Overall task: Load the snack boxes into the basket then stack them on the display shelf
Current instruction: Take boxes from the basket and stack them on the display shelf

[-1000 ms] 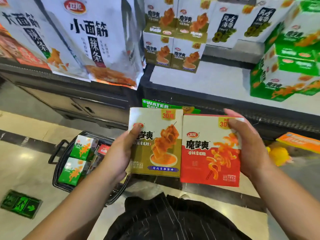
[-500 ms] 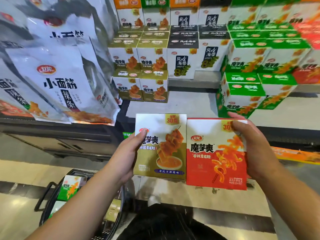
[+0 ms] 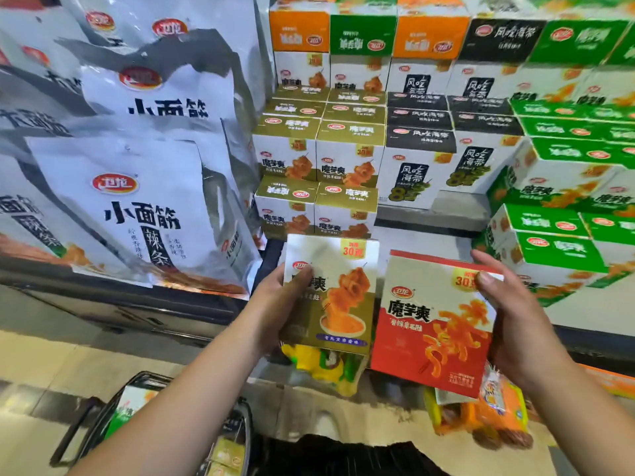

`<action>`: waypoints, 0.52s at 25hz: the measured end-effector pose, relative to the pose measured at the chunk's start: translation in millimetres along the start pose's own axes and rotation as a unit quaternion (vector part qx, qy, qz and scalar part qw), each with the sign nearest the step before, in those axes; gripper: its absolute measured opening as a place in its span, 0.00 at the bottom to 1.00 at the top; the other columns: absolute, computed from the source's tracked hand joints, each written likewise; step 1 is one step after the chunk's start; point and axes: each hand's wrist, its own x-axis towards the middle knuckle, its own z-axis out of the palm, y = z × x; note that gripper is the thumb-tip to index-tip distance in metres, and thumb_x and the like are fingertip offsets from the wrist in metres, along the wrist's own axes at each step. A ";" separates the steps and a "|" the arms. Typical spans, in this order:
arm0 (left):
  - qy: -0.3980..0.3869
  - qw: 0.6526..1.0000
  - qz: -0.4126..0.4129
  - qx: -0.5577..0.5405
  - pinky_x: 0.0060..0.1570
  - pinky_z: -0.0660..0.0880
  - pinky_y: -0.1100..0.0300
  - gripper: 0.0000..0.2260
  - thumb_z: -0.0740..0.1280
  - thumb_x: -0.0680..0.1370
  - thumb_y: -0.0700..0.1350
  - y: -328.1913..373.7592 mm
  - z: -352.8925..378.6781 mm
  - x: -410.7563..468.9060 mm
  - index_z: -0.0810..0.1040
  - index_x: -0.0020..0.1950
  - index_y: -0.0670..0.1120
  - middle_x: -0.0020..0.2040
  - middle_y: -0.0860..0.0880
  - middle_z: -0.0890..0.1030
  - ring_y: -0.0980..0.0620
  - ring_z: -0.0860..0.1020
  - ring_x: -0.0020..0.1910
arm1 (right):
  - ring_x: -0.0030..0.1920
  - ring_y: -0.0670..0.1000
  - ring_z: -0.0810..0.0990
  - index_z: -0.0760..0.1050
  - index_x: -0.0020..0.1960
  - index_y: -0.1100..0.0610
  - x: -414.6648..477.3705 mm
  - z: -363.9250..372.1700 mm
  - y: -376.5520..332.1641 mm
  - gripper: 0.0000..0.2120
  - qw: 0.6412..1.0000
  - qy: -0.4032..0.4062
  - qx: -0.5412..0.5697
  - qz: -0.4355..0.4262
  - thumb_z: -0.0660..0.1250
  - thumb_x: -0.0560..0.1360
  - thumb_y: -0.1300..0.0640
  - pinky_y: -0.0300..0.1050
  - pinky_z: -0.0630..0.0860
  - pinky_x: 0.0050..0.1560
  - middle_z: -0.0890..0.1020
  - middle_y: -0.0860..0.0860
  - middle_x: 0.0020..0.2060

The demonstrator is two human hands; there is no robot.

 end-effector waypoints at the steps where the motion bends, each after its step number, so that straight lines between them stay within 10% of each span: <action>1: 0.000 1.000 0.001 0.000 0.37 0.80 0.51 0.10 0.65 0.80 0.50 0.9 -4.2 11.9 0.79 0.59 0.49 0.47 0.45 0.86 0.45 0.84 0.42 | 0.47 0.54 0.85 0.76 0.59 0.40 4.9 3.6 0.6 0.18 1.000 0.004 0.003 0.000 0.66 0.69 0.49 0.55 0.79 0.43 0.85 0.49 0.48; 6: 0.013 0.998 0.056 0.038 0.52 0.79 0.45 0.08 0.67 0.79 0.47 -6.0 -29.7 64.6 0.79 0.58 0.55 0.52 0.45 0.85 0.41 0.83 0.53 | 0.48 0.54 0.84 0.76 0.61 0.44 23.5 11.7 6.1 0.19 0.999 0.023 0.021 0.010 0.65 0.70 0.52 0.58 0.78 0.48 0.85 0.50 0.47; 13: 0.099 0.985 0.096 0.106 0.37 0.78 0.67 0.23 0.71 0.75 0.50 0.8 -37.3 93.5 0.72 0.70 0.52 0.54 0.48 0.82 0.56 0.83 0.46 | 0.49 0.58 0.85 0.76 0.63 0.47 41.9 -0.7 -1.3 0.21 0.999 0.003 0.009 0.041 0.65 0.70 0.56 0.54 0.83 0.42 0.85 0.55 0.52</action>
